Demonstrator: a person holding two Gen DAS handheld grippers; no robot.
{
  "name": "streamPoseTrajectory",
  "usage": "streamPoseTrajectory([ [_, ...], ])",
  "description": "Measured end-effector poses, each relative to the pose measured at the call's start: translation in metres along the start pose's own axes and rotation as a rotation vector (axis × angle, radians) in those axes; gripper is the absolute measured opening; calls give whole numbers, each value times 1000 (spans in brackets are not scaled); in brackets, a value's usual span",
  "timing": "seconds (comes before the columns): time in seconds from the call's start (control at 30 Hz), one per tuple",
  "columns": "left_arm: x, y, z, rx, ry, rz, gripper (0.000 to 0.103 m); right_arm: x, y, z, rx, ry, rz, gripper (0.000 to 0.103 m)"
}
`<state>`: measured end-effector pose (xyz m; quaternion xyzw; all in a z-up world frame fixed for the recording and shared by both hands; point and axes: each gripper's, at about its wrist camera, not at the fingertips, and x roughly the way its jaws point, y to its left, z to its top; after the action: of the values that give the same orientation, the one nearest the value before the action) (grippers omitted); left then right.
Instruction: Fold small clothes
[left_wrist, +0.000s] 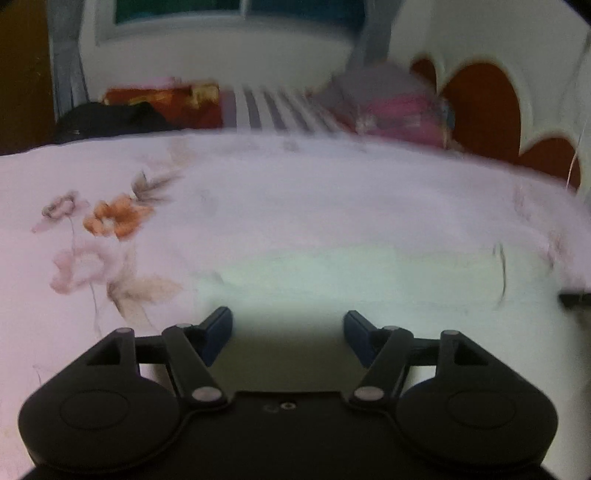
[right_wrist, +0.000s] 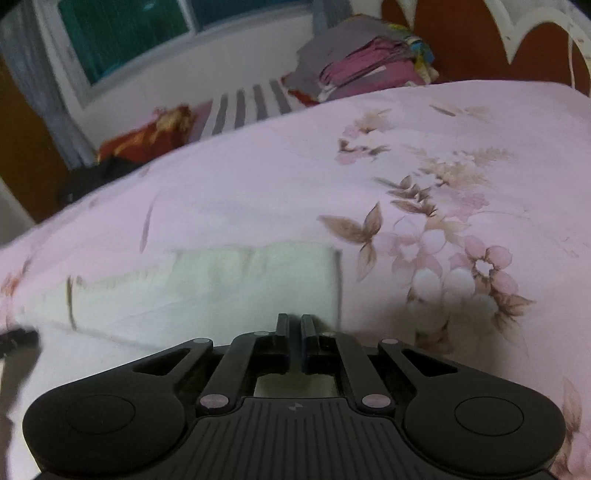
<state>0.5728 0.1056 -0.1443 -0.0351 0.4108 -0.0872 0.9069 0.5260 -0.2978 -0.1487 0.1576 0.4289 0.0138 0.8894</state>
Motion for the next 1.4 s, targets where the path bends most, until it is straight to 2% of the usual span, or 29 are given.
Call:
streamPoseTrajectory([
  [0.07, -13, -2, 0, -23, -16, 3, 62, -11, 6, 2, 6, -3, -27, 4],
  [0.13, -26, -22, -4, -20, -52, -51, 64, -29, 27, -3, -46, -62, 30, 4],
  [0.23, -29, -73, -14, 70, -51, -106, 65, -23, 68, -17, -83, -6, 175, 4],
  [0.3, -25, -96, -25, 124, -30, -131, 65, -14, 92, -27, -140, 30, 204, 4],
  [0.37, -20, -101, -35, 173, -1, -103, 64, -8, 105, -39, -208, 60, 201, 4],
  [0.47, -26, -69, -46, 147, 0, -29, 62, -14, 88, -43, -230, 32, 108, 4],
  [0.57, -44, -41, -51, 108, -3, -4, 60, -32, 55, -39, -185, -19, -99, 4],
  [0.6, -50, -40, -52, 110, -8, -10, 60, -36, 46, -38, -154, -12, -89, 4],
  [0.67, -58, -46, -54, 115, -22, -10, 60, -47, 37, -42, -90, -4, 9, 4],
  [0.73, -64, -55, -57, 131, -26, -12, 62, -58, 43, -49, -120, -23, 36, 4],
  [0.8, -58, -58, -65, 157, 14, 20, 63, -58, 51, -61, -170, -17, 14, 4],
  [0.83, -59, -57, -69, 153, 1, 19, 63, -48, 49, -67, -171, 31, -38, 4],
  [0.9, -68, -57, -69, 152, 1, 18, 63, -46, 45, -68, -96, 26, -24, 4],
  [0.97, -80, -54, -70, 170, -37, 9, 68, -62, 47, -66, -90, -20, -16, 4],
  [1.0, -76, -51, -71, 177, -20, 19, 70, -70, 50, -67, -110, -55, -7, 4],
  [1.03, -69, -48, -72, 171, 21, 19, 70, -69, 51, -69, -121, -52, -17, 4],
  [1.1, -65, -40, -74, 140, 24, 6, 72, -49, 43, -72, -86, 54, -64, 4],
  [1.2, -77, -35, -74, 116, 12, 3, 70, -63, 36, -68, 20, 27, -31, 4],
  [1.33, -93, -28, -81, 122, -4, -7, 71, -98, 45, -76, 6, -47, -5, 4],
  [1.4, -102, -25, -87, 123, -8, -5, 77, -108, 46, -83, 1, -61, -4, 4],
])
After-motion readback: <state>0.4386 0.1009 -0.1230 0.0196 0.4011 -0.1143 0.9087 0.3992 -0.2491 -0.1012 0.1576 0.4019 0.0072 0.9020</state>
